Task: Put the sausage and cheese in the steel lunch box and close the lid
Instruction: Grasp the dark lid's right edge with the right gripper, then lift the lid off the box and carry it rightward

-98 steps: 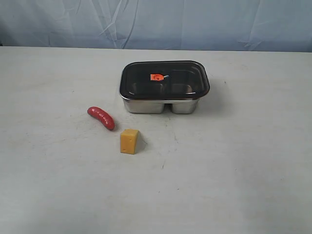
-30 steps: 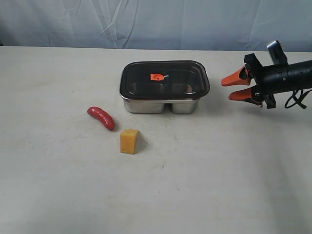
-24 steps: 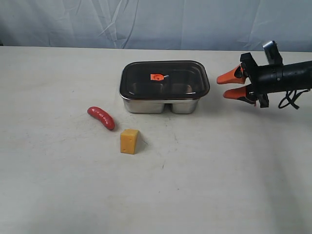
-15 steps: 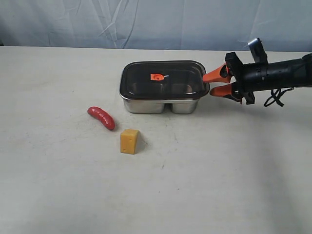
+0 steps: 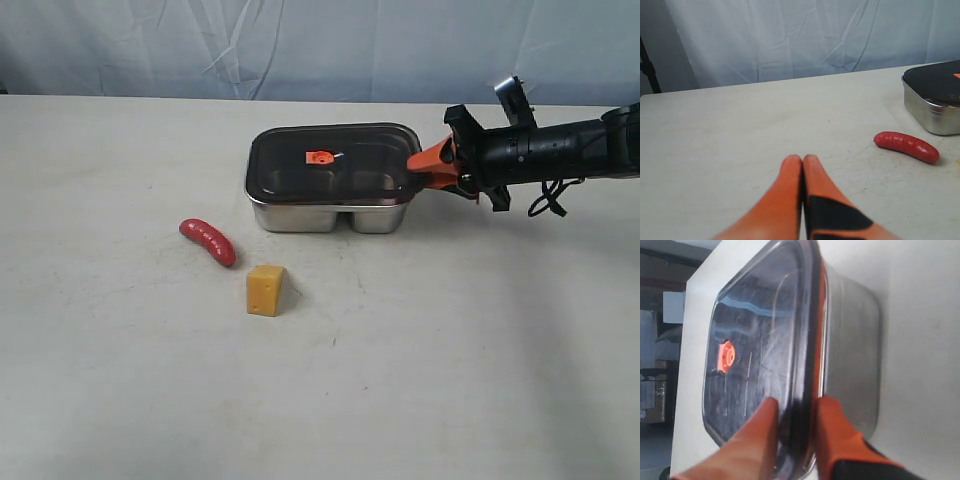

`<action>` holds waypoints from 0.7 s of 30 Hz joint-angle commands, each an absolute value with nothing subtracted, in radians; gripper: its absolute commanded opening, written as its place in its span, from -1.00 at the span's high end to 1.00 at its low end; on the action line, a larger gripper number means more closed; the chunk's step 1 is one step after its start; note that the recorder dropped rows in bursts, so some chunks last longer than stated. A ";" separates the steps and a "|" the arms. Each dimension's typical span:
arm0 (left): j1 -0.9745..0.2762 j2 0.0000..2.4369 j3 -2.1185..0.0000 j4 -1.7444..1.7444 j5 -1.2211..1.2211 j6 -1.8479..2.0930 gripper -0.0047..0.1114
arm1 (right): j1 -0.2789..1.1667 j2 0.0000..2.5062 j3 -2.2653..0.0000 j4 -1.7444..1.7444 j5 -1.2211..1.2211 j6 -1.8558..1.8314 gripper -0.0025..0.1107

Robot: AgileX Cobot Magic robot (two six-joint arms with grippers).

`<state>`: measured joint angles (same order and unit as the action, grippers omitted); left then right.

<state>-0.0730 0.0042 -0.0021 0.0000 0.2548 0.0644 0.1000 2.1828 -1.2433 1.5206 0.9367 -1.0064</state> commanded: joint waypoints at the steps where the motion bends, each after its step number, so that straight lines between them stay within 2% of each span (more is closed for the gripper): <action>1: -0.072 0.000 0.000 -0.006 0.239 0.063 0.92 | 0.100 2.180 -1.241 1.518 0.940 -1.017 0.96; 12: -0.072 0.000 0.000 -0.006 0.239 0.063 0.92 | 0.100 2.172 -1.241 1.516 1.117 -1.021 0.96; 21: -0.072 0.000 0.000 -0.006 0.239 0.063 0.92 | 0.100 2.073 -1.241 1.524 1.160 -1.047 0.96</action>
